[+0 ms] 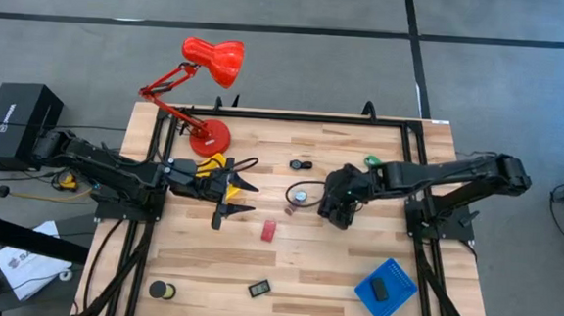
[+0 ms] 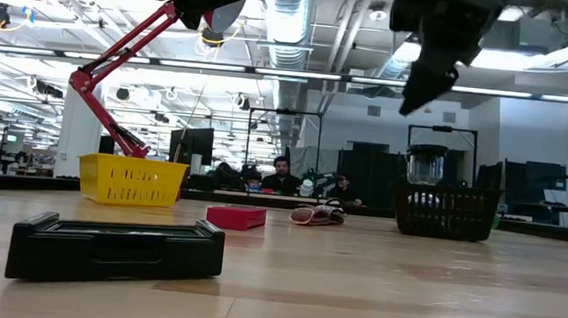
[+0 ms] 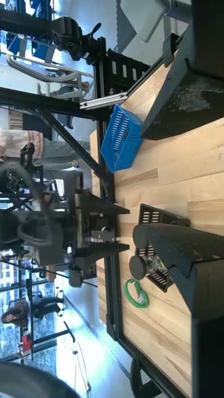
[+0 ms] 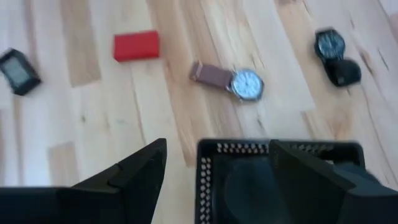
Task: Pick & Place Office items
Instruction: Put the brown wristwatch into the yellow bin
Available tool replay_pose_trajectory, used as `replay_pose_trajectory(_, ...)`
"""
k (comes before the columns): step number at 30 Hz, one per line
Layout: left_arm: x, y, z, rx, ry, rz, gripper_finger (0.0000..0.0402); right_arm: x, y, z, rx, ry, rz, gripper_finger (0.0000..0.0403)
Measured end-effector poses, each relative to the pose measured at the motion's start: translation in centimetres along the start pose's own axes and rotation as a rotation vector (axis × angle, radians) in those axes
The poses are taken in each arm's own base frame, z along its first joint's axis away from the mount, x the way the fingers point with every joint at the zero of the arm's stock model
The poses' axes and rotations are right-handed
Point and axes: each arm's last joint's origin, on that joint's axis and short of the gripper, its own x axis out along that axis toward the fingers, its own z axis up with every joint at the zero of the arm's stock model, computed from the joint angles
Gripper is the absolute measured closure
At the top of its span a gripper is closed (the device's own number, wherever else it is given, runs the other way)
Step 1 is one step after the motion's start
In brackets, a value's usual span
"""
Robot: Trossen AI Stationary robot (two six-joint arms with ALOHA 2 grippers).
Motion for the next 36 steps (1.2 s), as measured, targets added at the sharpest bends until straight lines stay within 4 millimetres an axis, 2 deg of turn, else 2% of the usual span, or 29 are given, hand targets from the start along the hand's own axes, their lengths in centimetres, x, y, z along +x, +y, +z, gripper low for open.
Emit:
replay_pose_trajectory(5, 0.0, 0.0, 0.1, 0.0, -0.006, 0.0, 0.0175, -0.5, 0.1, 0.6, -0.065, -0.021, 0.012, 0.013)
replay_pose_trajectory(8, 0.0, 0.0, 0.1, 0.0, -0.006, 0.0, 0.0174, -0.6, 0.2, 0.5, -0.165, -0.006, 0.057, 0.013)
replay_pose_trajectory(13, 0.0, 0.0, 0.1, -0.001, -0.013, 0.001, 0.0176, -0.8, 1.3, 0.2, -0.435, 0.001, 0.304, 0.013)
replay_pose_trajectory(17, 0.0, 0.0, 0.2, -0.001, -0.017, 0.001, 0.0175, -0.9, 1.3, 0.1, -0.447, 0.019, 0.43, 0.0129)
replay_pose_trajectory(23, 0.0, 0.0, 0.4, -0.003, -0.037, 0.001, 0.0174, -2.7, -0.1, -0.5, -0.412, 0.04, 0.416, 0.0129)
replay_pose_trajectory(28, 0.0, 0.0, 0.5, -0.003, -0.047, 0.003, 0.0174, -6.1, -1.3, -1.4, -0.437, -0.046, 0.344, 0.0129)
replay_pose_trajectory(32, 0.1, 0.3, 0.4, -0.006, -0.044, 0.078, 0.0174, -7.7, -2.3, -2.8, -0.476, -0.256, 0.258, 0.0129)
replay_pose_trajectory(36, 1.0, 1.1, -0.6, -0.106, 0.002, 0.147, 0.0174, -7.2, -3.5, -4.7, -0.482, -0.444, 0.215, 0.0129)
